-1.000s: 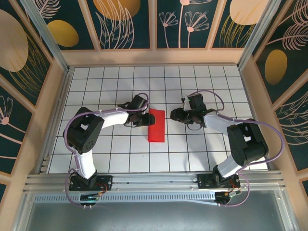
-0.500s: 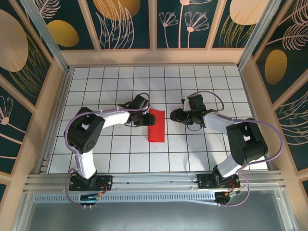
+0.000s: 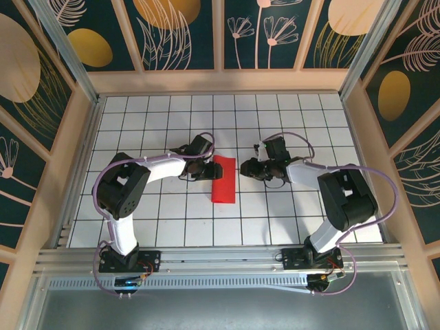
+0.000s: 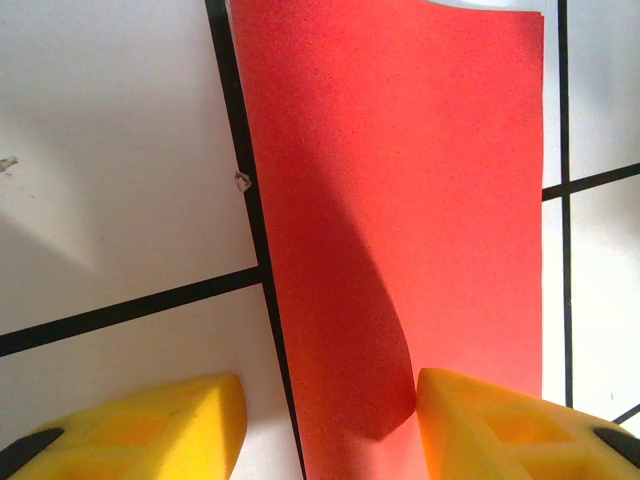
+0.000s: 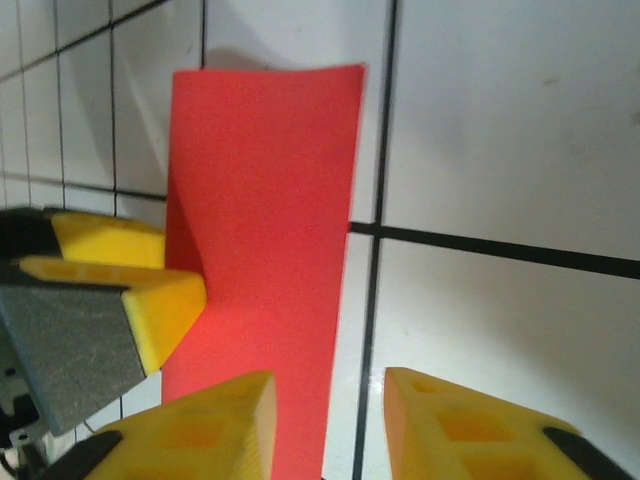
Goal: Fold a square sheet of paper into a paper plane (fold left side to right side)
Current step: Hold the square sheet of paper at the center of the table.
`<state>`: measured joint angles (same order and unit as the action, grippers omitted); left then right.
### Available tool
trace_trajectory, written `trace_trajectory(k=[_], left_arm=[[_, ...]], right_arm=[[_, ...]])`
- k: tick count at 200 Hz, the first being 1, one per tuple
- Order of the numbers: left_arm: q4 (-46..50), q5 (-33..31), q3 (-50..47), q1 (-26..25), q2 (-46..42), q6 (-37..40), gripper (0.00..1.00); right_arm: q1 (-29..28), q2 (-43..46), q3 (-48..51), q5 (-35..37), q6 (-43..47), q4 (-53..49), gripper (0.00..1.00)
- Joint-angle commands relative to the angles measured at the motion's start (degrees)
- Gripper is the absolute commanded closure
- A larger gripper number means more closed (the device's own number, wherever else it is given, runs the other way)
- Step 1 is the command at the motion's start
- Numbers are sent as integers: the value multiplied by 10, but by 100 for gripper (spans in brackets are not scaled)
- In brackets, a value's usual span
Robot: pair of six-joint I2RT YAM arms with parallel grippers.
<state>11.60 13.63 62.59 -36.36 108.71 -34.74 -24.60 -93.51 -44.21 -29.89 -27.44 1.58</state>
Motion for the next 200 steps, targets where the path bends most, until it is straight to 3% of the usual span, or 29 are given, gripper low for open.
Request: trace_trajectory(k=[1,22,39,128,200], left_arm=[[-19,12,-16,-23,69,6,49],[-19,12,-16,-23,69,6,49],[-18,11,-16,-24,69,6,49],[-17,6,-16,-24,66,6,49],[-12,-82,-26,-22,-42,-5,43]], right_arm=[[-19,-25,-3,-48,-23,42,79],[-34,-47,-10,-60,-39,65,94],[-48,-64,-20,-59,-40,67,100],[-62,-100,-29,-36,-31,39,100],[-62,-133,-19,11,-17,-6,100]])
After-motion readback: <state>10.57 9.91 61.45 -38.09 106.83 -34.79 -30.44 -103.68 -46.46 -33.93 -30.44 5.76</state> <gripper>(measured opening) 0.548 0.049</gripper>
